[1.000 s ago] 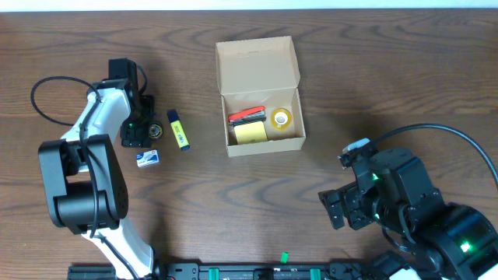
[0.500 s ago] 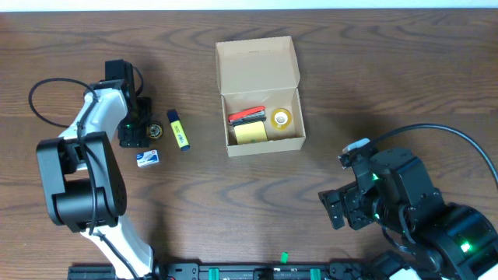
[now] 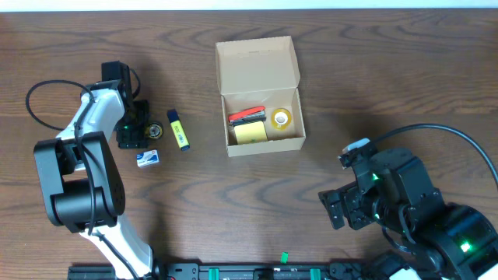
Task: Pack container
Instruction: 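Lower the left gripper onto the correction tape dispenser and grasp it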
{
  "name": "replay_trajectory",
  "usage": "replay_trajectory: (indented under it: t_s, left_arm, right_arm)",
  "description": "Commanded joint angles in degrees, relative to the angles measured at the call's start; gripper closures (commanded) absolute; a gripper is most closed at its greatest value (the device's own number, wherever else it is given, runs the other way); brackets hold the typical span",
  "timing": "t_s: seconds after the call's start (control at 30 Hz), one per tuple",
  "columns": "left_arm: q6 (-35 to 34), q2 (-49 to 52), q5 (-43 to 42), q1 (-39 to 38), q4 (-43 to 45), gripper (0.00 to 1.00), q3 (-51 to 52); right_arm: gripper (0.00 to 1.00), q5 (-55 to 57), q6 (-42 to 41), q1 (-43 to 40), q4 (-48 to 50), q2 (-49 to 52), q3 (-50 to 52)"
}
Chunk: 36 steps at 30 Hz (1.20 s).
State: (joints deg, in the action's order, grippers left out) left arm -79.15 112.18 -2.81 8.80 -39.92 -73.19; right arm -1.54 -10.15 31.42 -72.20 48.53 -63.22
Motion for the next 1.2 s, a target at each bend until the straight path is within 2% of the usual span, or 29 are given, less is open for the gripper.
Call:
replay_trajectory:
  t_s: [0.0, 0.4, 0.47, 0.73, 0.87, 1.17]
  left_arm:
    - [-1.3, 1.0, 0.1, 0.3, -0.3, 0.20, 0.3]
    - [-3.2, 1.0, 0.0, 0.7, -0.5, 0.30, 0.3]
    - [-3.2, 1.0, -0.2, 1.0, -0.5, 0.34, 0.3]
    - [-3.2, 3.1, -3.9, 1.7, -0.5, 0.34, -0.3]
    - [-2.4, 3.7, -2.7, 1.7, -2.2, 0.34, -2.7]
    - [-1.5, 3.8, -1.7, 1.7, -3.8, 0.45, -4.2]
  right_arm:
    - [0.01, 0.0, -0.1, 0.4, -0.1, -0.2, 0.1]
    - [0.01, 0.0, -0.1, 0.4, -0.1, -0.2, 0.1]
    - [0.01, 0.0, -0.1, 0.4, -0.1, -0.2, 0.1]
    - [0.01, 0.0, -0.1, 0.4, 0.0, -0.2, 0.1]
    - [0.01, 0.0, -0.1, 0.4, -0.1, -0.2, 0.1]
    - [0.01, 0.0, -0.1, 0.4, 0.0, -0.2, 0.1]
